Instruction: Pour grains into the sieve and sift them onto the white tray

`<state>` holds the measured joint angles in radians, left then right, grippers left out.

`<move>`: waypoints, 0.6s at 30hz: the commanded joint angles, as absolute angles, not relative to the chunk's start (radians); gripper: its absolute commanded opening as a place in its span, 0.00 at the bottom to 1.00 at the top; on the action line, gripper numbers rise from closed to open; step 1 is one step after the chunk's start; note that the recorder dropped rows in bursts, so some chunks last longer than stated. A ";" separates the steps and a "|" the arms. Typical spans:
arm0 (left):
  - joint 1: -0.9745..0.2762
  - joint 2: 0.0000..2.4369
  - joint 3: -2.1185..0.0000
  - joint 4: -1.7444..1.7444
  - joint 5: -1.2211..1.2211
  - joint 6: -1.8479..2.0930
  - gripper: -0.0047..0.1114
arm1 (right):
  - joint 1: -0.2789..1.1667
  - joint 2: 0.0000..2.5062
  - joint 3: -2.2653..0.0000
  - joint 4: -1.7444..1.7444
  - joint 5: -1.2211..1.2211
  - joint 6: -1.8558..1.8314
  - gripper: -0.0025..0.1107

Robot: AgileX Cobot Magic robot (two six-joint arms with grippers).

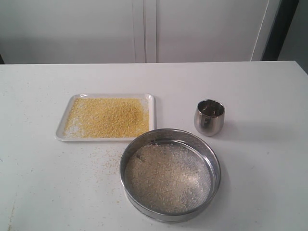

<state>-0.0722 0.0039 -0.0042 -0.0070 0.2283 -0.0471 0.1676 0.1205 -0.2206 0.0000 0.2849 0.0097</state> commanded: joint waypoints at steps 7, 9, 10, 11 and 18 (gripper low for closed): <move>-0.071 0.000 0.000 -0.015 0.233 -0.048 0.04 | 0.159 0.000 -0.053 0.000 0.253 0.007 0.02; -0.071 0.000 0.000 -0.015 0.233 -0.048 0.04 | 0.159 0.000 -0.021 0.000 0.251 0.024 0.02; -0.071 0.000 0.000 -0.015 0.233 -0.048 0.04 | 0.159 0.000 -0.007 0.000 0.239 0.026 0.02; -0.071 0.000 0.000 -0.015 0.233 -0.048 0.04 | 0.159 0.000 0.000 0.000 0.231 0.026 0.02; -0.071 0.000 0.000 -0.015 0.233 -0.048 0.04 | 0.159 0.000 0.000 -0.008 0.245 0.022 0.02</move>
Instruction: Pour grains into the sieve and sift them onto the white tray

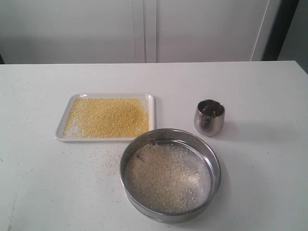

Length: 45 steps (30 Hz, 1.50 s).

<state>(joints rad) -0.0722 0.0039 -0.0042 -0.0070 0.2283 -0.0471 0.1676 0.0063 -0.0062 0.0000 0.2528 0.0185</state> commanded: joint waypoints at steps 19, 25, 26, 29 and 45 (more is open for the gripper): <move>-0.071 0.000 0.000 -0.015 0.233 -0.048 0.04 | 0.159 0.000 0.000 -0.017 0.342 0.024 0.02; -0.071 0.000 0.000 -0.015 0.233 -0.048 0.04 | 0.159 0.000 0.000 -0.017 0.342 0.024 0.02; -0.071 0.000 0.000 -0.015 0.233 -0.048 0.04 | 0.159 0.000 0.000 -0.017 0.342 0.024 0.02; -0.071 0.000 0.000 -0.015 0.233 -0.048 0.04 | 0.159 0.000 0.000 -0.017 0.342 0.024 0.02; -0.071 0.000 0.000 -0.015 0.233 -0.048 0.04 | 0.159 0.000 0.000 -0.017 0.342 0.024 0.02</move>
